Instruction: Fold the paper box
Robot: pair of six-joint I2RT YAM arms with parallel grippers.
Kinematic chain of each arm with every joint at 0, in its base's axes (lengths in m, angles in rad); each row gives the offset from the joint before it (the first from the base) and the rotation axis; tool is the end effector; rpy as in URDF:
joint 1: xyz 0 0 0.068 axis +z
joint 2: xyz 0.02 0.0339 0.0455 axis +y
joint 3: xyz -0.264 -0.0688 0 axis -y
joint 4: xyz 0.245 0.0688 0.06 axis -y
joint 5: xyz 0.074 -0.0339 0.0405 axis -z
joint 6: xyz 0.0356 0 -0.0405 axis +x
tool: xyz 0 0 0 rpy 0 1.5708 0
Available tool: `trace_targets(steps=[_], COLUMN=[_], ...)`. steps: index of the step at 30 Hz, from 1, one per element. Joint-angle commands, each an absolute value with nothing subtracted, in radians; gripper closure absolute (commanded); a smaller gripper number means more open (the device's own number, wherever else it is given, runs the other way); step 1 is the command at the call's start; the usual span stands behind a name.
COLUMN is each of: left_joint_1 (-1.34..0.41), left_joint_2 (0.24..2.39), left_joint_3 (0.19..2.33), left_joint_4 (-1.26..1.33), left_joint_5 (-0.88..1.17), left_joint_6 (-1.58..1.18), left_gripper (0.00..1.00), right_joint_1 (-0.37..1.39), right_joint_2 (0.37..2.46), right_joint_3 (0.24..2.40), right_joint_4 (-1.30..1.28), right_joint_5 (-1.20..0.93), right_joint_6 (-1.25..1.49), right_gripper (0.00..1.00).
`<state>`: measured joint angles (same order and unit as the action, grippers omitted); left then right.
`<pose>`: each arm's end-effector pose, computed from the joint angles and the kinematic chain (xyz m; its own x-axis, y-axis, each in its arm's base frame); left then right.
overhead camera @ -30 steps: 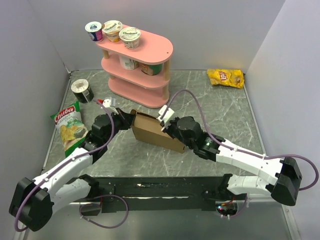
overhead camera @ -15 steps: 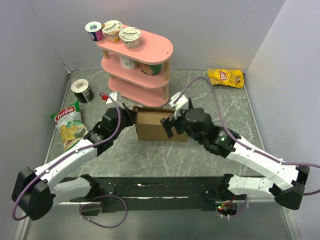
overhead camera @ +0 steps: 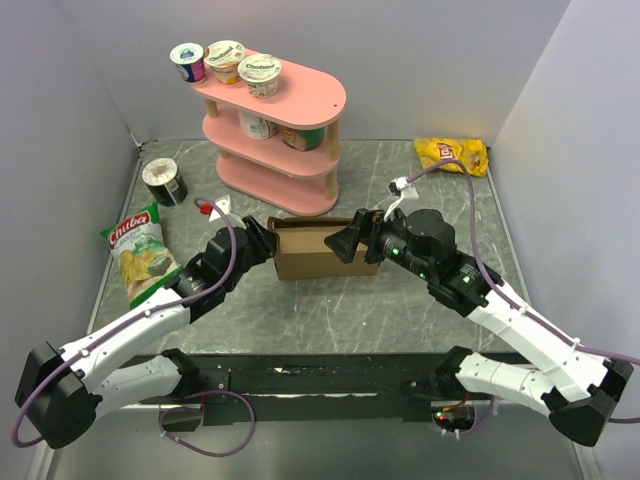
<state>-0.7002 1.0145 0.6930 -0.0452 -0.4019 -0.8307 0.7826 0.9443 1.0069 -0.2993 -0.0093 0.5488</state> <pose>0.1861 -0.1386 0.2789 -0.4166 -0.5376 -0.7331 0.0091 0.8039 -0.5947 0.1505 0.1501 0.3769 -0.5130 0.2255 -0.8282 -0.5203 0.6857 0.5090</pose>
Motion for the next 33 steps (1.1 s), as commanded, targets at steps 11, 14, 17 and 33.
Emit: trace_targets(steps=[11, 14, 17, 33], left_joint_1=[-0.667, -0.617, -0.534, -0.437], left_joint_2=[0.897, 0.876, 0.858, 1.258], left_joint_3=[0.770, 0.785, 0.792, 0.965], left_joint_4=[-0.166, -0.149, -0.080, 0.190], left_joint_5=[-0.287, -0.223, -0.112, 0.305], left_joint_6=[-0.666, -0.612, -0.557, -0.414], left_gripper=[0.07, 0.00, 0.04, 0.32], right_joint_1=[0.761, 0.755, 0.747, 0.707], right_joint_2=[0.947, 0.934, 0.933, 1.003], right_joint_3=[0.928, 0.916, 0.901, 0.796], right_joint_4=[-0.229, -0.259, -0.264, -0.180], right_joint_5=[-0.042, -0.005, -0.009, -0.002], right_joint_6=[0.808, 0.828, 0.839, 0.868], right_gripper=[0.00, 0.00, 0.00, 0.06])
